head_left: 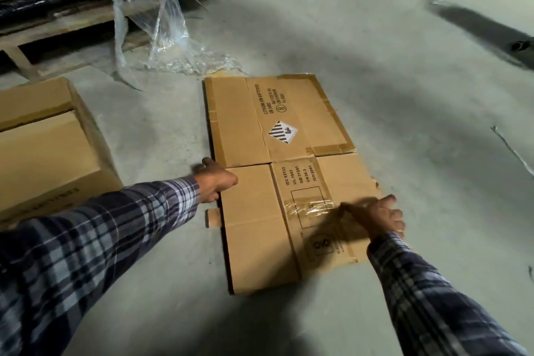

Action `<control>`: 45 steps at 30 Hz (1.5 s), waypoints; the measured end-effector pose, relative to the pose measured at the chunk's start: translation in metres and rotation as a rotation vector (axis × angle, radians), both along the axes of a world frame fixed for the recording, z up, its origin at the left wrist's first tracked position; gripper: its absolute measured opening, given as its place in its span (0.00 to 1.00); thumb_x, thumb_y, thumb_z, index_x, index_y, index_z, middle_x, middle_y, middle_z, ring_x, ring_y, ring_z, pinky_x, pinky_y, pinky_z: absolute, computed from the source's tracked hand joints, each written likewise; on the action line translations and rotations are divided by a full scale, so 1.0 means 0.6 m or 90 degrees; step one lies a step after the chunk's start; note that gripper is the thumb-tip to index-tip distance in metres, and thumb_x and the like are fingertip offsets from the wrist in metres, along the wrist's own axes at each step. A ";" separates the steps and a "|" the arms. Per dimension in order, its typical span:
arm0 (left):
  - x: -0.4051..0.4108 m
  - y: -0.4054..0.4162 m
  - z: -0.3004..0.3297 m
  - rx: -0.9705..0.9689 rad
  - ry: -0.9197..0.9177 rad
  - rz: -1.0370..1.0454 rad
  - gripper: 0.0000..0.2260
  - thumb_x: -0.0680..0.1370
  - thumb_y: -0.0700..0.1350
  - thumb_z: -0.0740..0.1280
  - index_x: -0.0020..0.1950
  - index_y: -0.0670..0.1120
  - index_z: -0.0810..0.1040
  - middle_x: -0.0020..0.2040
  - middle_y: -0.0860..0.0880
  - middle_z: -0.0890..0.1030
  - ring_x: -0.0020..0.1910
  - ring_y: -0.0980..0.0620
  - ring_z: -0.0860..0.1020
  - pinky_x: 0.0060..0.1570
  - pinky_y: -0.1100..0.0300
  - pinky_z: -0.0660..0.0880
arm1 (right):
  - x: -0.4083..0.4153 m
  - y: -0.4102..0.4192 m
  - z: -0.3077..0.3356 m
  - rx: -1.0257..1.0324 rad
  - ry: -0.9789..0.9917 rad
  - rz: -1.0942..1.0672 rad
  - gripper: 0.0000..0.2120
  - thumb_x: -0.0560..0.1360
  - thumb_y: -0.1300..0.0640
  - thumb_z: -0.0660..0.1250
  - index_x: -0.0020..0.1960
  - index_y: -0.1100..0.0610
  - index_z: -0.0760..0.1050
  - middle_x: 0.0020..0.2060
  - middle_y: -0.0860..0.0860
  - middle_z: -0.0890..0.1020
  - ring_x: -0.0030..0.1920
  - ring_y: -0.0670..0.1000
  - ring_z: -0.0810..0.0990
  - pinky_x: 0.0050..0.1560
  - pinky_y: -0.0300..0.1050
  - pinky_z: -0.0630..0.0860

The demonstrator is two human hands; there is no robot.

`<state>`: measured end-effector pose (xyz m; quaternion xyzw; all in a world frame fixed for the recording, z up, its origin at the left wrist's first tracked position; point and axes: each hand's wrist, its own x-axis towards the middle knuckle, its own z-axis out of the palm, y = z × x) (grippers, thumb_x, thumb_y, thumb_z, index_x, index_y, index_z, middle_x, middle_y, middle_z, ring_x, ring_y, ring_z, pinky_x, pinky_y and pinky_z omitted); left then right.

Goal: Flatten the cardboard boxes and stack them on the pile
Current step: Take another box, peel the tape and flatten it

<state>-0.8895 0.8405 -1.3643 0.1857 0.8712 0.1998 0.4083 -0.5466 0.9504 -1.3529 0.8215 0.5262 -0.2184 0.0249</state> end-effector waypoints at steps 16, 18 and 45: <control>-0.039 0.007 0.086 0.140 0.001 0.065 0.30 0.79 0.49 0.75 0.75 0.37 0.70 0.72 0.37 0.76 0.70 0.36 0.76 0.66 0.47 0.76 | 0.067 0.015 0.038 -0.047 0.273 -0.072 0.36 0.55 0.26 0.79 0.40 0.59 0.85 0.44 0.57 0.86 0.47 0.58 0.83 0.57 0.56 0.82; -0.057 0.006 0.123 0.166 -0.021 0.091 0.33 0.72 0.56 0.80 0.70 0.40 0.76 0.66 0.39 0.81 0.62 0.37 0.81 0.61 0.43 0.80 | 0.059 0.012 0.077 -0.017 0.272 -0.069 0.39 0.53 0.22 0.77 0.39 0.58 0.85 0.43 0.56 0.85 0.46 0.58 0.84 0.55 0.57 0.83; -0.229 -0.086 1.332 0.297 -0.041 0.160 0.05 0.77 0.46 0.77 0.52 0.50 0.84 0.51 0.46 0.88 0.52 0.43 0.86 0.60 0.41 0.81 | -0.117 0.017 1.285 0.085 0.323 0.073 0.36 0.61 0.22 0.72 0.38 0.57 0.83 0.37 0.54 0.85 0.40 0.56 0.84 0.48 0.56 0.84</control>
